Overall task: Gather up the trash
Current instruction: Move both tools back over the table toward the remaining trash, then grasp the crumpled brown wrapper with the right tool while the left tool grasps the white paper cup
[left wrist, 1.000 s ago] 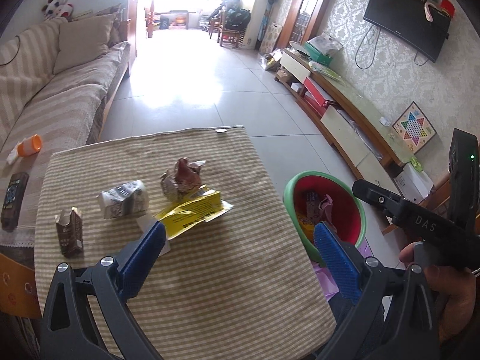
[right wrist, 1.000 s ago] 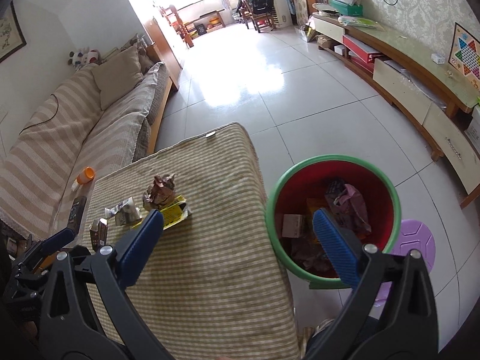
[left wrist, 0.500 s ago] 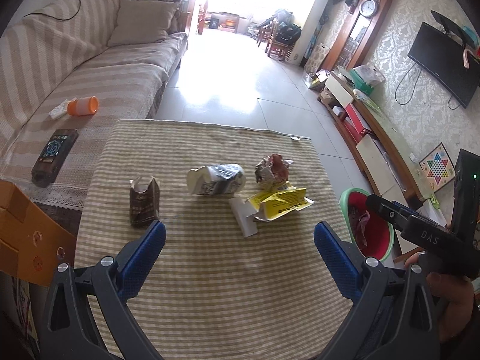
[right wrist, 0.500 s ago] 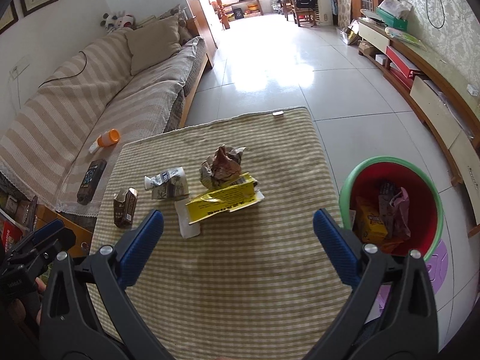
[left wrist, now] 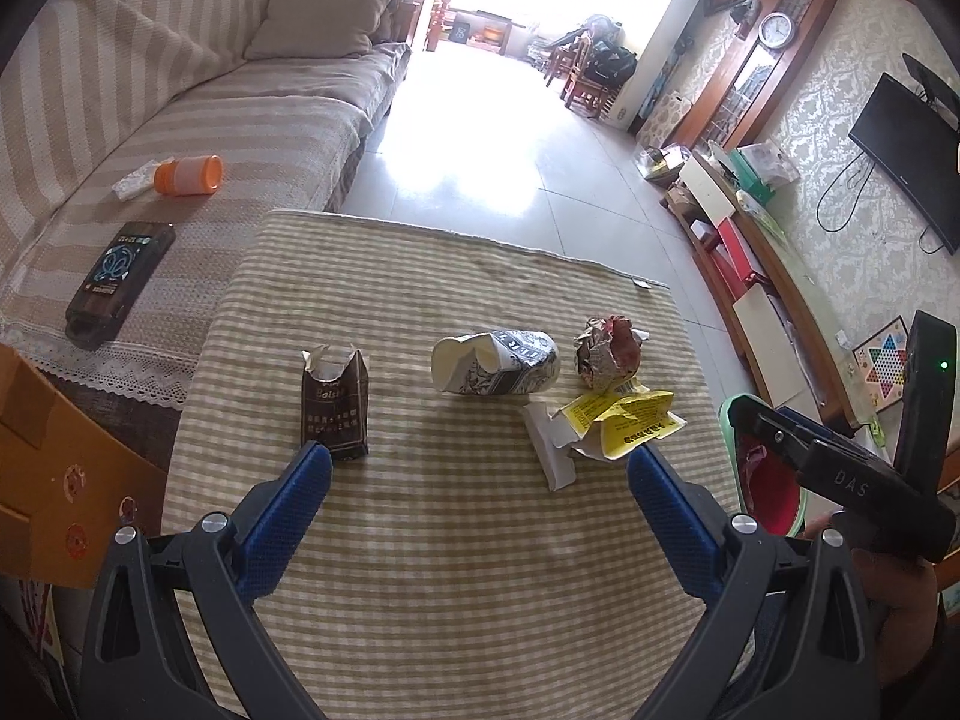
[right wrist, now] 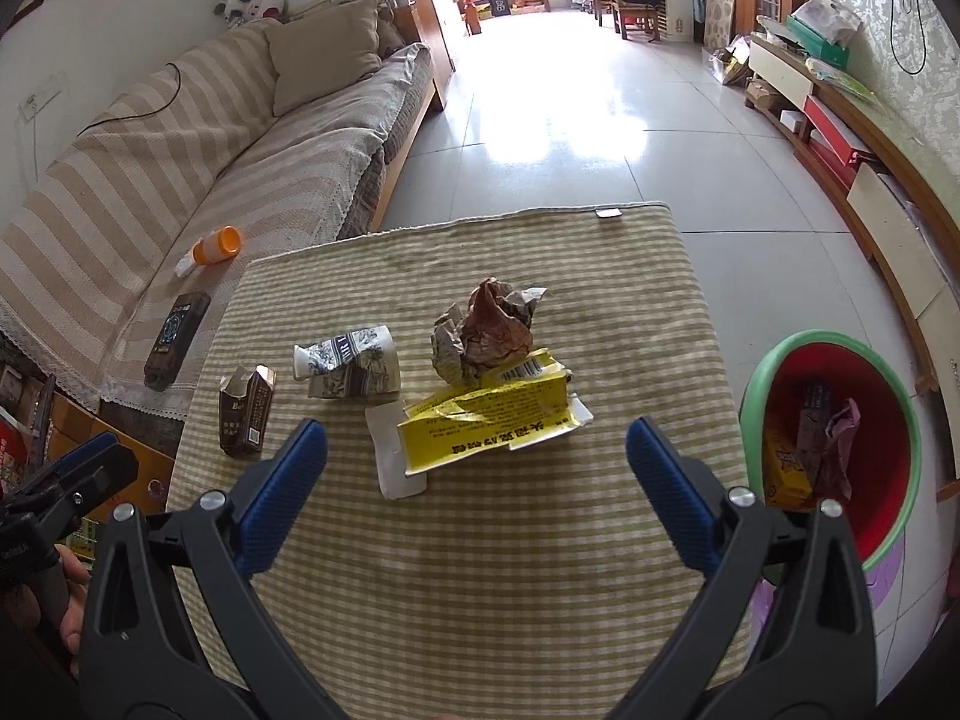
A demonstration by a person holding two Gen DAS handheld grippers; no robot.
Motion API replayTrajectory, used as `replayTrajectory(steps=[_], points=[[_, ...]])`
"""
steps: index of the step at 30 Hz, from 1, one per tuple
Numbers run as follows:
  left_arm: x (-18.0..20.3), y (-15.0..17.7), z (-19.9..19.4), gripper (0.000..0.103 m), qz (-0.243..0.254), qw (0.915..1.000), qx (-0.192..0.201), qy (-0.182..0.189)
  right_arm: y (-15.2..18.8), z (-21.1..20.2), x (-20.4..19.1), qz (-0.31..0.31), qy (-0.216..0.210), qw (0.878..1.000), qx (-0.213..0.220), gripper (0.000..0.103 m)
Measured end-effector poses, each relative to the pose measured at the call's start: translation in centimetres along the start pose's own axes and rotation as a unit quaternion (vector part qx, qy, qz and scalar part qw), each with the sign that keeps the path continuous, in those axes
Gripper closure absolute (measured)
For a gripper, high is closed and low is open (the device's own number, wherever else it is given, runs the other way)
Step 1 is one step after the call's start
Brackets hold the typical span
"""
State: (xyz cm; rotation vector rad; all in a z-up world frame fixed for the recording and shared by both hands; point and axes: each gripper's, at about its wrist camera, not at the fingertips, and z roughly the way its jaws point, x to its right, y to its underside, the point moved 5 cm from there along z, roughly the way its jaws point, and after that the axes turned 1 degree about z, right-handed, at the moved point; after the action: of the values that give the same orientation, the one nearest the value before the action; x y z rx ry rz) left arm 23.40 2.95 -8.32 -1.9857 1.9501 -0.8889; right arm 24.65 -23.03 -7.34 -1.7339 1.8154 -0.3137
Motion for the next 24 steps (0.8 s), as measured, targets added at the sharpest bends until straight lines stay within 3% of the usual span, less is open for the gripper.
replayTrajectory(steps=[6, 14, 22, 24], points=[[1.4, -1.0, 4.3, 0.008, 0.057, 0.9979, -0.026, -0.015, -1.5, 3.1, 0.2, -0.003, 0.006, 1.0, -0.015, 0.005], [2.2, -2.5, 10.0, 0.008, 0.152, 0.9842, -0.064, -0.062, -3.1, 7.7, 0.0, -0.009, 0.012, 0.999, -0.039, 0.005], [3.0, -4.0, 13.7, 0.017, 0.213, 0.9723, -0.074, -0.062, -3.5, 12.7, 0.8, -0.008, 0.025, 0.997, -0.074, 0.005], [3.1, -4.0, 14.4, 0.02, 0.221, 0.9701, -0.08, -0.059, -3.5, 13.6, 0.8, -0.015, 0.03, 0.996, -0.083, 0.009]])
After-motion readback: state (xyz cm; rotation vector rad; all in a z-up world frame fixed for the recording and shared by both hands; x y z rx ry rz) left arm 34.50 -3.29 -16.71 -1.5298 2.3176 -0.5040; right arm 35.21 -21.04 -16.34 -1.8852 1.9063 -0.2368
